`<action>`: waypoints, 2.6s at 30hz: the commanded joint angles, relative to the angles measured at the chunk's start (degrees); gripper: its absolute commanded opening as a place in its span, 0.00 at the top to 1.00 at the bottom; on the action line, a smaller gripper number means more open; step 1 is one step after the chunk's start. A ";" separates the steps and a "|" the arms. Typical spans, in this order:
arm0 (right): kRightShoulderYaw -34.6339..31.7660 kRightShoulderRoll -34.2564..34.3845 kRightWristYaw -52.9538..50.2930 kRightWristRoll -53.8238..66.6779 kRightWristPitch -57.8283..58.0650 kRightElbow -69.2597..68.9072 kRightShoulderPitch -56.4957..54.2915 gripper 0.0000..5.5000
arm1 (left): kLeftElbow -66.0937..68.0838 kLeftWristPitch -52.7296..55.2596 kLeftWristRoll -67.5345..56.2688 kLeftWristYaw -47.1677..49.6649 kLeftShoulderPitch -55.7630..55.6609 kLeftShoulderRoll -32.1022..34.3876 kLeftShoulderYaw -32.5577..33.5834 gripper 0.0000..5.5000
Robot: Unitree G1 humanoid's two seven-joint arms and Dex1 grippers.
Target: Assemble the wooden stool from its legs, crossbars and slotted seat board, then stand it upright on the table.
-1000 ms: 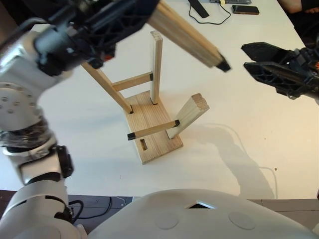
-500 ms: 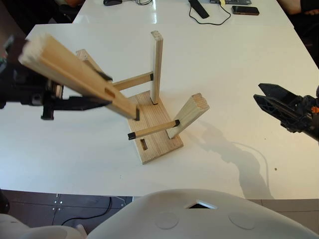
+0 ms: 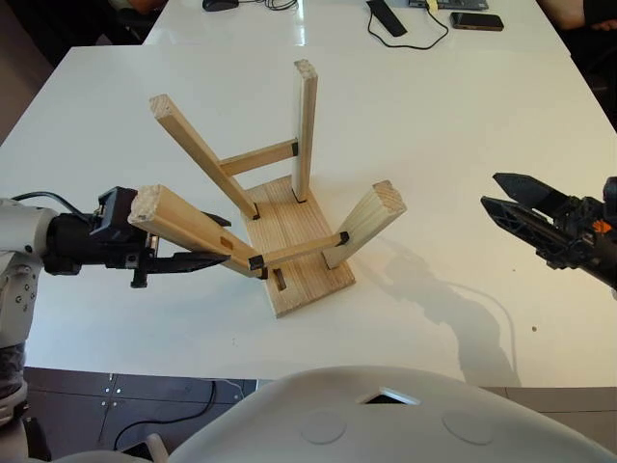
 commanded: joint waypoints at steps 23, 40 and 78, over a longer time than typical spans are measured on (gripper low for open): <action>2.77 0.14 -2.69 -3.50 -3.89 -3.63 3.66 0.46 | -6.89 -4.04 3.70 6.88 7.98 -4.47 0.91 0.63; 4.23 -0.68 -2.41 -6.85 -4.86 -4.45 3.95 0.46 | -10.62 5.96 6.27 17.40 14.30 1.29 -3.22 0.63; 40.93 16.97 -42.32 -4.95 -0.36 -5.66 -37.72 0.46 | -5.32 3.43 10.18 25.54 -11.02 -6.18 -18.87 0.63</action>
